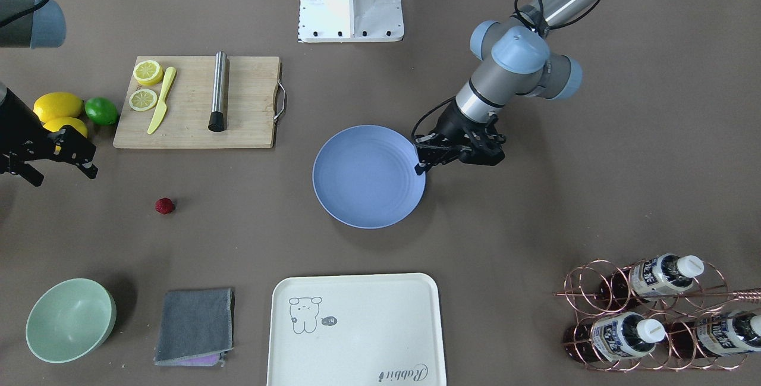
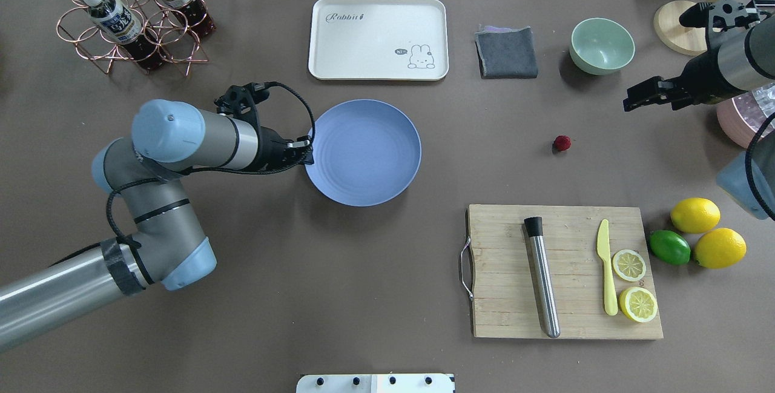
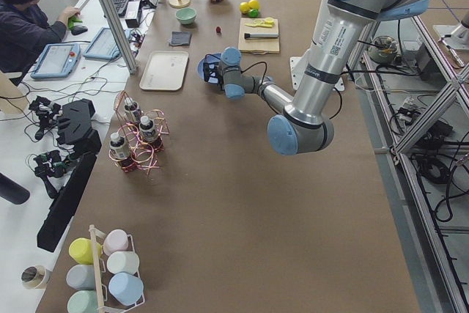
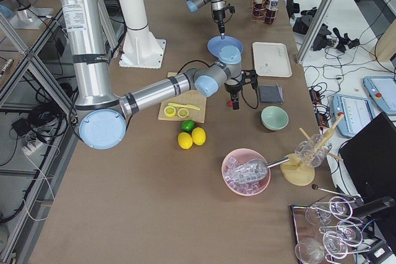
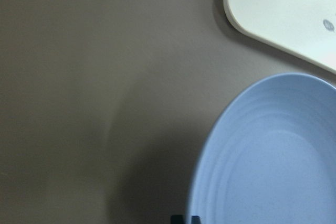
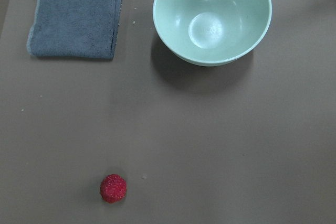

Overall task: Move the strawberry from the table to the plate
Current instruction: 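Push the blue plate with the left gripper toward the table center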

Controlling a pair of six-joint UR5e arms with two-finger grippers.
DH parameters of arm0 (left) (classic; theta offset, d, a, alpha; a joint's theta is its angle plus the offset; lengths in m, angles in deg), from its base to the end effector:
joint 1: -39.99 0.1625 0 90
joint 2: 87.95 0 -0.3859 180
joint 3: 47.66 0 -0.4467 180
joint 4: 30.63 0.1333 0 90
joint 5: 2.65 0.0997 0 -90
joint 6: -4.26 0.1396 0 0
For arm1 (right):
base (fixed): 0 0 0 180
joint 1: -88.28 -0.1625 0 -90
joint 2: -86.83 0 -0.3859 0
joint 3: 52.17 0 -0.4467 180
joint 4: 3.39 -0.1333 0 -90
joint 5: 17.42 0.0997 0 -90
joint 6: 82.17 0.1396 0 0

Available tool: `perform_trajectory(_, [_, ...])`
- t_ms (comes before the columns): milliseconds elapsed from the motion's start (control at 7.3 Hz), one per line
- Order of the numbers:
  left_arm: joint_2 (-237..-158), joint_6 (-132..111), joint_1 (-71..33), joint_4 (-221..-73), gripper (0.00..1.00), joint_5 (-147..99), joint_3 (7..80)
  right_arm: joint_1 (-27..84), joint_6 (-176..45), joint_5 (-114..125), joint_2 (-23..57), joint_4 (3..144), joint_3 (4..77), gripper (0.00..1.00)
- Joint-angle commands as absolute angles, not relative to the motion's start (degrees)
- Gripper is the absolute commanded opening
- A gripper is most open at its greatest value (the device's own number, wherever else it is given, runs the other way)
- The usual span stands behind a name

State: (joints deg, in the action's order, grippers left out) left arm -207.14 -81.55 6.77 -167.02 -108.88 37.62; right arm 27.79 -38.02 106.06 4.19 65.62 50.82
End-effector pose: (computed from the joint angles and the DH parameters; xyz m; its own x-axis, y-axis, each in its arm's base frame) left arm 0.5792 -0.4920 0.2641 0.2959 -0.1099 -0.9489 0.2843 0.9585 -0.0224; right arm -0.2564 -0.5673 0.4114 0.6496 -0.0672 0.7573 -0.1152 0.9759 0.1854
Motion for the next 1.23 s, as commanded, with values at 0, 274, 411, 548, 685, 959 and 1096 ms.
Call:
perform_trajectory(0, [-208.45,-81.70,8.79,-165.46,0.00,-106.55,37.24,28.25,-37.25,106.07,4.21,65.51,50.84,0.99])
perform_trajectory(274, [-208.45,-81.70,8.79,-165.46,0.17,-105.84,36.89,28.95,-37.25,106.07,4.30,65.51,50.66,0.99])
perform_trajectory(411, [-208.27,-81.27,8.53,-165.46,0.86,-105.75,36.89,29.47,-37.17,106.07,4.30,65.51,50.58,0.99])
perform_trajectory(548, [-208.01,-81.09,7.40,-165.54,0.98,-106.10,37.24,29.74,-37.17,106.07,4.39,65.51,50.49,0.99])
perform_trajectory(685, [-207.57,-79.52,4.52,-164.94,0.98,-108.71,37.59,30.09,-37.17,105.98,4.82,65.77,50.23,0.99])
perform_trajectory(959, [-199.62,-69.36,-6.09,-159.77,0.99,-121.86,45.89,33.32,-31.23,105.02,7.18,65.86,49.09,0.98])
perform_trajectory(1096, [-195.04,-61.13,-13.28,-155.74,0.99,-129.23,50.03,36.39,-28.75,102.14,7.64,65.86,48.56,0.98])
